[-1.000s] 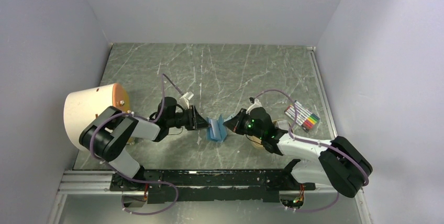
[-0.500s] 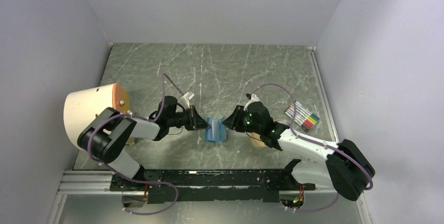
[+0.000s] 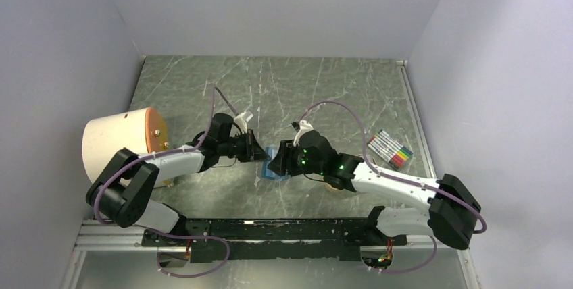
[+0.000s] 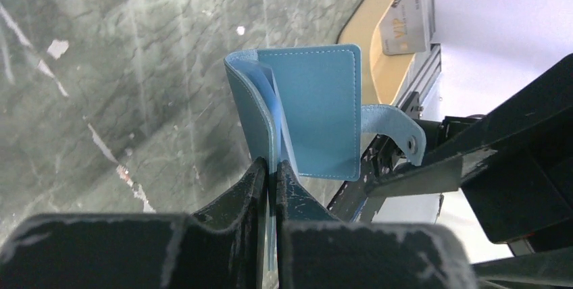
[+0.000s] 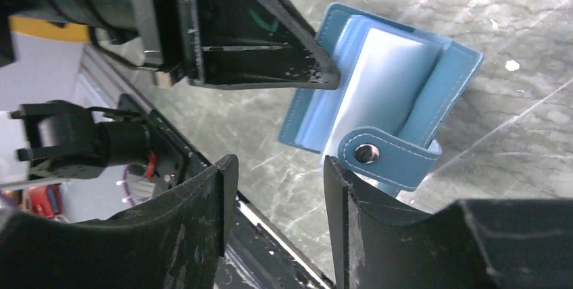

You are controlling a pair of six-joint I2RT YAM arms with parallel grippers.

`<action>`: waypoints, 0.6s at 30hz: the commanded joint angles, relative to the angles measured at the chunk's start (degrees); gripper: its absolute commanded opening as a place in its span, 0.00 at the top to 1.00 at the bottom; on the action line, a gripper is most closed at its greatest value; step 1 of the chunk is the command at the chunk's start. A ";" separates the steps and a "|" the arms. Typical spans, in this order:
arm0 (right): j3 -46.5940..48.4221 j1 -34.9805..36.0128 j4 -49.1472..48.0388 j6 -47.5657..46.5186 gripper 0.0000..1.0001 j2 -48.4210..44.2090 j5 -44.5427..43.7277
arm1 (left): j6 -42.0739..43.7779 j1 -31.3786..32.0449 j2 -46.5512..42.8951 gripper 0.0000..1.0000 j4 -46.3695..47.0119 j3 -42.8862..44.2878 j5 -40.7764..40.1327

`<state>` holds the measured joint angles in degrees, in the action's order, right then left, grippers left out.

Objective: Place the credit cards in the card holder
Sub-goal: Open the card holder at the center of the board.

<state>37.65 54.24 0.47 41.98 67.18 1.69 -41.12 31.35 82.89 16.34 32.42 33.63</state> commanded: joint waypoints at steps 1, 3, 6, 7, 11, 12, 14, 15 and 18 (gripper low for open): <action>0.68 0.69 -0.97 -1.65 0.47 3.18 -2.28 | 1.04 0.81 -0.11 0.91 -5.77 2.24 -2.20; 1.04 1.05 -0.96 -2.06 0.46 3.98 -2.53 | 0.93 0.81 -0.03 0.91 -6.26 2.48 -2.60; 1.13 2.09 -0.84 -2.67 0.45 3.98 -5.85 | 0.52 0.81 0.23 0.91 -5.69 2.60 -1.76; 1.11 2.18 -0.82 -2.88 0.45 4.65 -6.48 | 0.13 0.81 0.25 0.91 -5.19 2.52 -1.51; 0.49 2.22 -3.01 -3.64 0.44 8.66 -5.72 | -0.50 0.79 0.32 0.91 -4.33 2.41 -1.25; 0.37 2.46 -3.73 -3.76 0.44 9.80 -5.88 | -0.38 0.81 0.47 0.91 -4.56 2.53 -1.15; 1.20 3.10 -3.27 -3.92 0.44 12.09 -7.61 | -0.49 0.81 0.55 0.91 -4.44 2.54 -0.92; 1.51 3.28 -2.81 -3.92 0.44 13.12 -8.74 | -0.45 0.81 0.60 0.91 -4.39 2.55 -0.80; 1.81 3.54 -1.75 -4.15 0.46 14.80 -11.92 | 0.27 0.81 0.65 0.91 -5.58 2.93 -0.97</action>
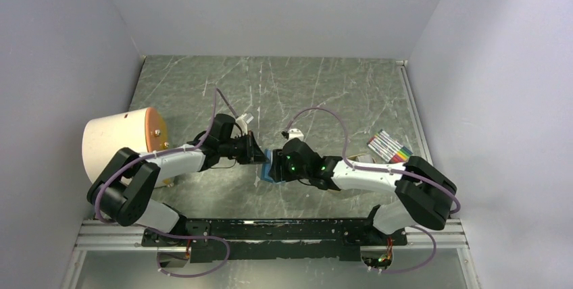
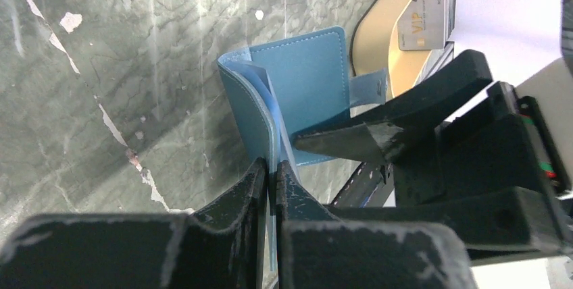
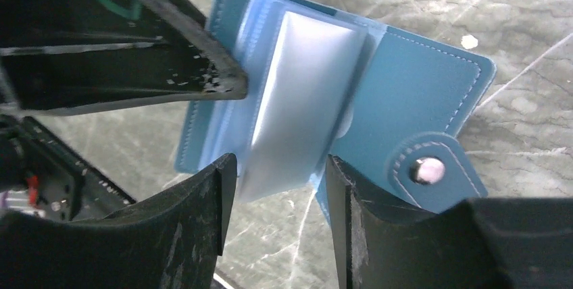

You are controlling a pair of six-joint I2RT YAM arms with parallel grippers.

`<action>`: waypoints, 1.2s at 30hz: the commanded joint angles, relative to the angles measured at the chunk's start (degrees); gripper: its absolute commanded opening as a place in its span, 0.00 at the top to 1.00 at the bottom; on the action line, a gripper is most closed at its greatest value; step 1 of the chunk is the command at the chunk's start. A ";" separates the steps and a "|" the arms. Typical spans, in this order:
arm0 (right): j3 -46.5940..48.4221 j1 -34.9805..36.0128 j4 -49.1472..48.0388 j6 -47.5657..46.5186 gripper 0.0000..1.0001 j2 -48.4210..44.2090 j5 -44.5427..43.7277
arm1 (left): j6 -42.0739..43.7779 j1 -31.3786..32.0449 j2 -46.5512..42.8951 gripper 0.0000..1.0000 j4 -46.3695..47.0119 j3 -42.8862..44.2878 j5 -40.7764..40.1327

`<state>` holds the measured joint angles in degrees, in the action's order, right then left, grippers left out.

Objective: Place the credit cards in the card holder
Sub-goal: Open the card holder at the center of the board.

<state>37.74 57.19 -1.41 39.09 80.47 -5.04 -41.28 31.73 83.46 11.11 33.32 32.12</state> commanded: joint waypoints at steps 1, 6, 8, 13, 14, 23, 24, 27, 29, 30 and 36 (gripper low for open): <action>1.66 0.68 0.71 -1.36 0.46 1.71 -6.54 | 1.00 0.44 0.18 0.91 -1.10 2.34 0.49; -0.33 0.59 3.75 0.27 0.50 1.40 -11.12 | 3.50 0.44 0.54 0.91 -4.61 2.73 -1.81; -1.22 0.57 3.49 0.52 0.52 1.55 -11.58 | 4.00 0.44 0.75 0.91 -4.03 2.38 -1.14; -1.15 0.51 4.37 1.18 0.58 4.52 -13.68 | 5.59 0.38 1.67 0.91 -4.44 1.57 -1.92; -1.04 0.48 5.00 1.58 0.60 5.03 -14.43 | 5.45 0.36 1.55 0.91 -3.97 0.99 -2.08; -1.17 0.54 7.81 2.41 0.57 1.97 -15.95 | 6.06 0.01 2.63 0.91 -2.57 -0.60 -2.05; -1.19 0.51 8.08 2.44 0.57 1.58 -16.46 | 6.05 -0.07 2.87 0.91 -2.37 -0.65 -1.98; -1.35 0.26 8.91 2.31 0.59 2.57 -17.95 | 5.71 -0.49 2.87 0.91 -1.68 -1.20 -1.70; -1.42 0.17 8.82 1.98 0.64 3.61 -17.90 | 5.72 -0.82 2.73 0.91 -1.37 -1.53 -1.25; -1.45 0.13 8.80 2.00 0.65 4.11 -17.82 | 5.86 -0.91 2.75 0.91 -1.48 -1.58 -1.19; -0.08 0.14 11.82 1.99 0.64 6.09 -20.08 | 5.73 -1.78 2.40 0.91 -1.14 -2.07 -0.69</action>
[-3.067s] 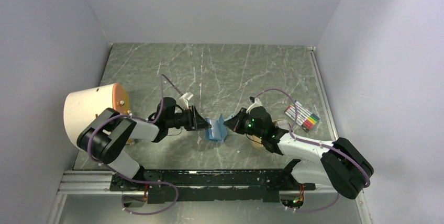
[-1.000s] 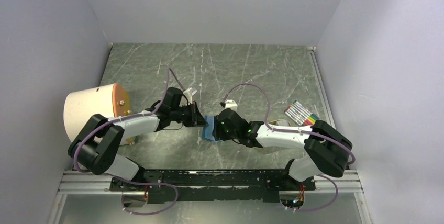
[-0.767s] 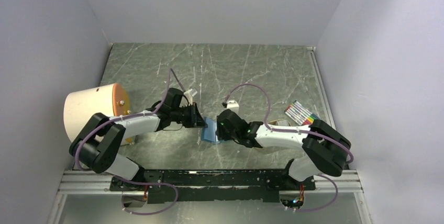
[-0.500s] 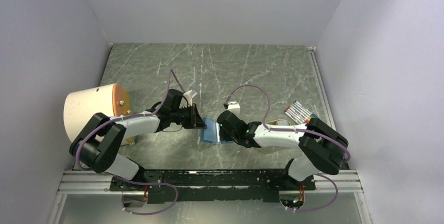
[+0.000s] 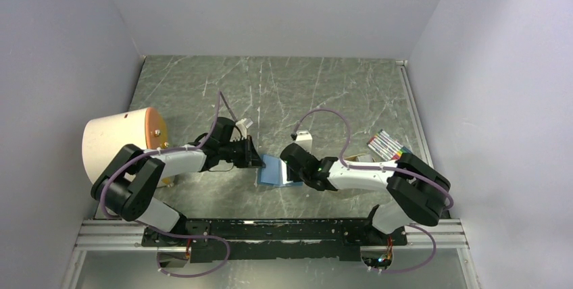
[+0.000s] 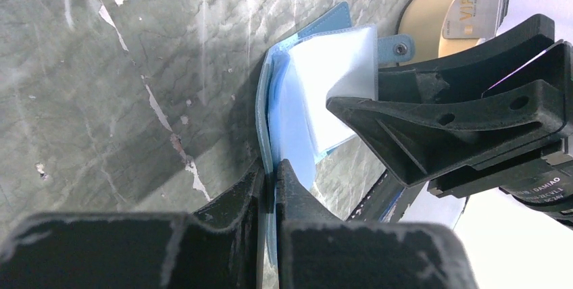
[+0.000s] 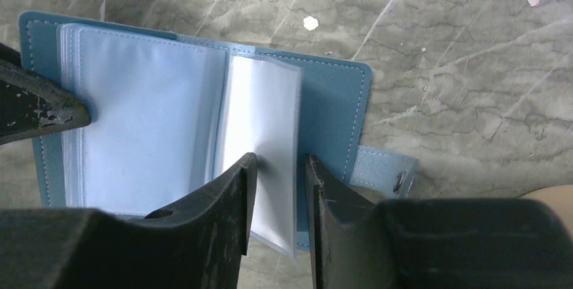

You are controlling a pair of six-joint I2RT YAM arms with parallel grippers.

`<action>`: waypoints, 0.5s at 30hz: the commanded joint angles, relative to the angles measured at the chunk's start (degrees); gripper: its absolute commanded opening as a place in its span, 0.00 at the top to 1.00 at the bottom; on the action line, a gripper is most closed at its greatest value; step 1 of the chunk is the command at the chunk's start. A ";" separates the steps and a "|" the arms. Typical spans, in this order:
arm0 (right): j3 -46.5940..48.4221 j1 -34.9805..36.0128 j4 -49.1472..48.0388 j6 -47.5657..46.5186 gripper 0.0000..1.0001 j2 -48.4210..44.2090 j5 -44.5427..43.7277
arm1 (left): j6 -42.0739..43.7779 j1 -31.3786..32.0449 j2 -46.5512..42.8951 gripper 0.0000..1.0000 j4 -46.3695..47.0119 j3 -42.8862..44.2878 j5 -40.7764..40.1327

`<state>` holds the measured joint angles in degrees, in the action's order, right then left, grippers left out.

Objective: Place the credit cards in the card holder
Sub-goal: Open the card holder at the center of the board.

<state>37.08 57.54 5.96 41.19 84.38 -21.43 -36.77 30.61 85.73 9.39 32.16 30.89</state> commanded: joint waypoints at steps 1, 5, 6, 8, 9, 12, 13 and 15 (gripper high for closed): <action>1.18 -0.18 5.63 -0.06 0.62 2.53 -4.79 | 1.36 -0.77 0.18 0.91 0.48 -0.79 0.62; 1.51 -0.19 6.25 -0.75 0.67 2.34 -5.79 | 1.62 -0.83 0.23 0.91 0.08 -0.23 0.59; 1.58 -0.18 6.71 -0.57 0.68 2.38 -6.10 | 1.72 -0.88 0.30 0.91 -0.12 -0.13 0.54; 2.40 -0.23 8.56 -0.25 0.65 2.69 -6.73 | 1.84 -1.03 0.10 0.91 -0.65 0.00 0.32; 3.11 -0.19 9.82 -0.17 0.61 2.27 -7.26 | 1.84 -1.00 0.07 0.91 -0.90 0.08 0.31; 3.51 -0.18 10.90 -0.87 0.55 -0.24 -6.54 | 2.63 -1.06 -0.05 0.91 -1.48 0.54 0.98; 3.17 -0.23 10.36 -1.05 0.57 -0.93 -5.97 | 2.80 -1.06 0.15 0.91 -1.65 0.87 1.13; 2.43 -0.22 8.03 -1.51 0.63 -0.44 -3.99 | 2.68 -1.08 0.59 0.91 -1.22 1.29 1.63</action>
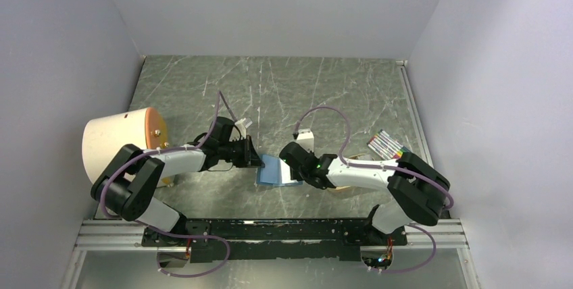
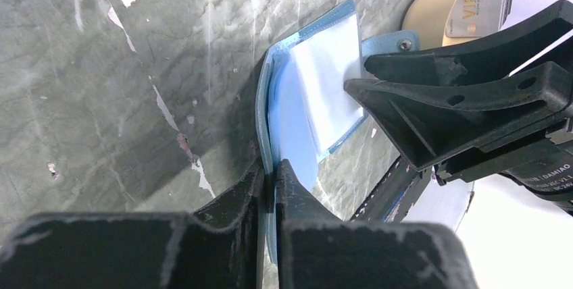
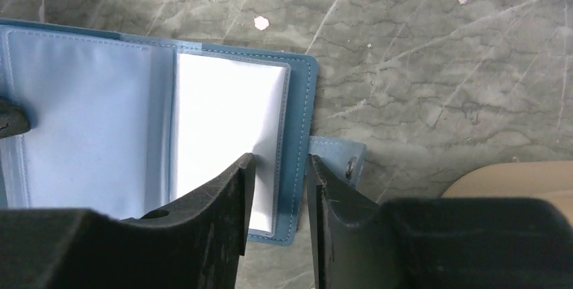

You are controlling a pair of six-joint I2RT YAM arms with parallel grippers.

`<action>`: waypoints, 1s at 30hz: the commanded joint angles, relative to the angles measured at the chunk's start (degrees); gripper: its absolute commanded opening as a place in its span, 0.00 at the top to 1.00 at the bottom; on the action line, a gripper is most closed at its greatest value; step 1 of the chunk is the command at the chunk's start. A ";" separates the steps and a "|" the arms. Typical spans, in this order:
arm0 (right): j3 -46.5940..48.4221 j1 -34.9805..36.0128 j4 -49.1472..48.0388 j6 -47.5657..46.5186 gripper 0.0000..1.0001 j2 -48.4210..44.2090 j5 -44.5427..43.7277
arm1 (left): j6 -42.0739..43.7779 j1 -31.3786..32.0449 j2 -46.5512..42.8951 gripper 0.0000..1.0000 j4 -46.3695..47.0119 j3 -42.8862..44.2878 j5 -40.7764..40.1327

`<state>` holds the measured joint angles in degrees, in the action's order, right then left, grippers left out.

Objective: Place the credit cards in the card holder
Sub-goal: Open the card holder at the center of the board.

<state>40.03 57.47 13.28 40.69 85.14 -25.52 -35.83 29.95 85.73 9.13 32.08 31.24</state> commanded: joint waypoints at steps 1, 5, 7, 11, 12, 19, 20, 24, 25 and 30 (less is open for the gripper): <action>-0.40 -0.08 0.39 -1.04 0.65 -0.29 0.68 | 1.59 -0.42 0.77 0.91 -0.69 1.53 1.74; 1.09 0.10 0.73 -1.62 0.70 2.65 1.46 | 0.63 -0.40 0.56 0.91 0.43 1.76 3.11; 0.47 0.06 -0.67 -2.04 0.69 1.44 2.33 | 0.78 -0.42 0.02 0.91 0.08 2.20 3.43; 0.04 -0.06 -1.36 -2.19 0.60 -1.49 3.77 | 1.14 -0.42 -0.92 0.91 -1.43 3.17 2.62; 0.43 0.00 -0.98 -2.33 0.58 -2.05 4.34 | 1.26 -0.42 -0.80 0.91 -1.60 3.41 3.09; 0.32 -0.08 -3.14 -3.53 0.56 -7.25 10.48 | 1.85 -0.36 -1.42 0.91 -3.57 5.60 4.48; 0.55 -0.10 -2.64 -3.59 0.55 -7.82 10.38 | 2.43 -0.34 -1.18 0.91 -5.03 6.20 4.23; 2.57 -0.09 1.13 -3.30 0.53 -10.81 8.70 | 4.48 -0.34 0.32 0.91 -9.53 8.59 3.31; 3.08 -0.14 2.05 -3.19 0.53 -11.78 8.16 | 4.71 -0.34 0.51 0.91 -10.02 8.93 2.97; 6.56 -0.12 8.02 -5.13 0.51 -17.21 2.46 | 4.65 -0.41 0.23 0.91 -10.73 9.65 2.26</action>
<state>42.76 57.34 16.45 37.52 72.29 -17.82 -32.34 29.82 85.73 0.67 39.92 33.63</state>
